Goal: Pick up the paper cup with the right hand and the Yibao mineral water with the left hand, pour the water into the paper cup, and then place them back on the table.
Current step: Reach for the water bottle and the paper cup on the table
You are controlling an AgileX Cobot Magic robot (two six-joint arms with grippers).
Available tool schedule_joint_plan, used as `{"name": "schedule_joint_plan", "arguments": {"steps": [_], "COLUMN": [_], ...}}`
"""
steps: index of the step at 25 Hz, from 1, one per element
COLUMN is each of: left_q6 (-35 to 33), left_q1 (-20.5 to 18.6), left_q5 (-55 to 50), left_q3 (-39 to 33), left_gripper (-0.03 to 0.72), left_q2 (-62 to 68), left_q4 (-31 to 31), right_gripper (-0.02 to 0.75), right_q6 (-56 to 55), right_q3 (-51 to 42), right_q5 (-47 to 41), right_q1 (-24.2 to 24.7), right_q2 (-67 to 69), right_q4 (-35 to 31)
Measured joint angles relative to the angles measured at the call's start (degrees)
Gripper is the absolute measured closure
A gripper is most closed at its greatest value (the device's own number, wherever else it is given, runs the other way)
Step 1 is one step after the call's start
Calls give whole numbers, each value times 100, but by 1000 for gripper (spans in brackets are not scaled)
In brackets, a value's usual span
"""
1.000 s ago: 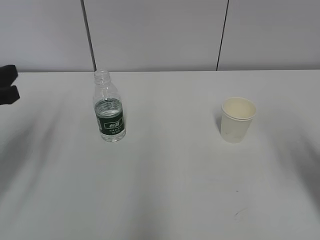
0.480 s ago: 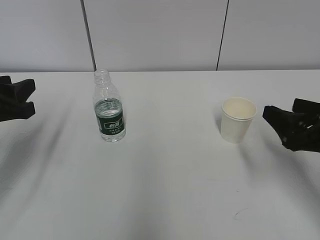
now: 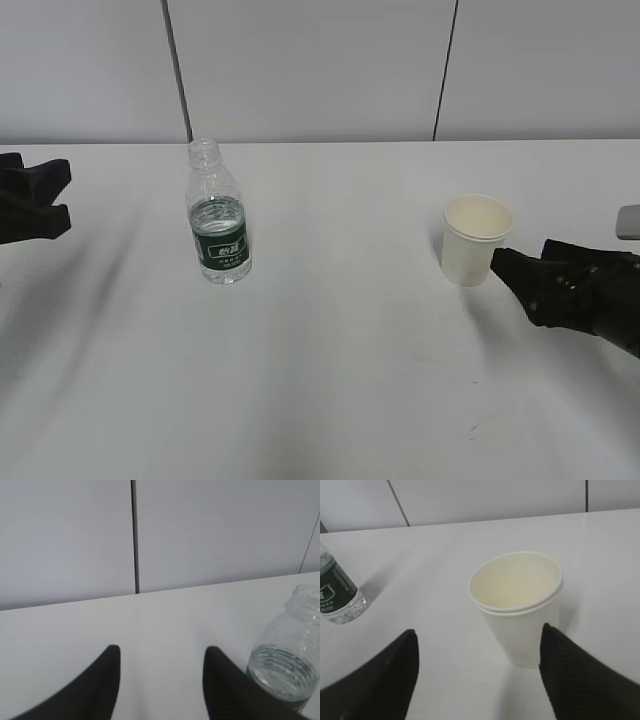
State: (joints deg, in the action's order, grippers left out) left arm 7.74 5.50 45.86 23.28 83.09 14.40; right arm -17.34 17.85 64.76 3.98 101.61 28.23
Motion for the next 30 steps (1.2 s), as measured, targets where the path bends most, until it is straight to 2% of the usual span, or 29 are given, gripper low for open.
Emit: {"name": "schedule_joint_plan", "arguments": {"steps": [9, 17, 30], "left_q6": [0, 0, 0], "left_q1": [0, 0, 0], "left_q5": [0, 0, 226], "left_q3": [0, 0, 0], "left_gripper": [346, 346, 346], "left_q2": [0, 0, 0], "left_q4": [0, 0, 0], "right_gripper": [153, 78, 77], "right_q6": [0, 38, 304], "right_q3": [42, 252, 900], "right_q5": [59, 67, 66], "right_q1": [0, 0, 0], "right_q2": [14, 14, 1146], "right_q4": [-513, -403, -224]}}
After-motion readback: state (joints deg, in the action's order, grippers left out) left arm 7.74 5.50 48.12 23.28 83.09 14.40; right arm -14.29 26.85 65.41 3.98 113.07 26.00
